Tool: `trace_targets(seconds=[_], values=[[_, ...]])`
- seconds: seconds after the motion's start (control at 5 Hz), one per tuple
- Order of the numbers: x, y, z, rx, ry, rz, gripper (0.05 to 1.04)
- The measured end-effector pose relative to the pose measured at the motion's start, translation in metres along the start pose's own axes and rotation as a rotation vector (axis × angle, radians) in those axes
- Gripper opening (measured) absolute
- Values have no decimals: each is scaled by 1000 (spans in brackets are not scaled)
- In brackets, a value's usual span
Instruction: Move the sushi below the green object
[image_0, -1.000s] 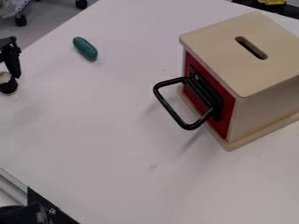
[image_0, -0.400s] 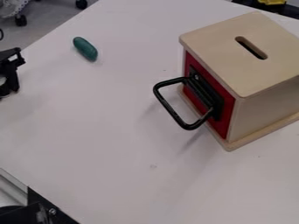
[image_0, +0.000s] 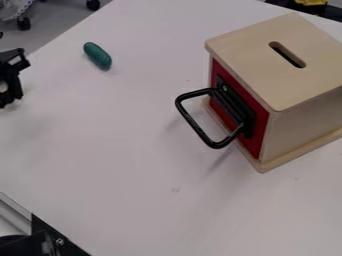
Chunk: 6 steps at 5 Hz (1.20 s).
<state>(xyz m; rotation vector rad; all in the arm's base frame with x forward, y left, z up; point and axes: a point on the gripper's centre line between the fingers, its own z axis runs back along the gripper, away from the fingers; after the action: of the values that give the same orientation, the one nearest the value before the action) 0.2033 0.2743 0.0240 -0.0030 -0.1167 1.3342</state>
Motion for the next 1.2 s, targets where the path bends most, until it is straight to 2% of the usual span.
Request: trace_targets(seconds=[0.2,0.4,0.6,0.8,1.0,1.2], values=[[-13,-10,17,-39,-6,-70,375],[-35,-31,40,-67,-49,-173,371],[-72,-48,58,-125,-35,-313,371],[-111,-64,66,-190,13,-451,371],[-134,-67,57,-192,46,-532,371],[-138,-72,38,-172,48,-565,371]])
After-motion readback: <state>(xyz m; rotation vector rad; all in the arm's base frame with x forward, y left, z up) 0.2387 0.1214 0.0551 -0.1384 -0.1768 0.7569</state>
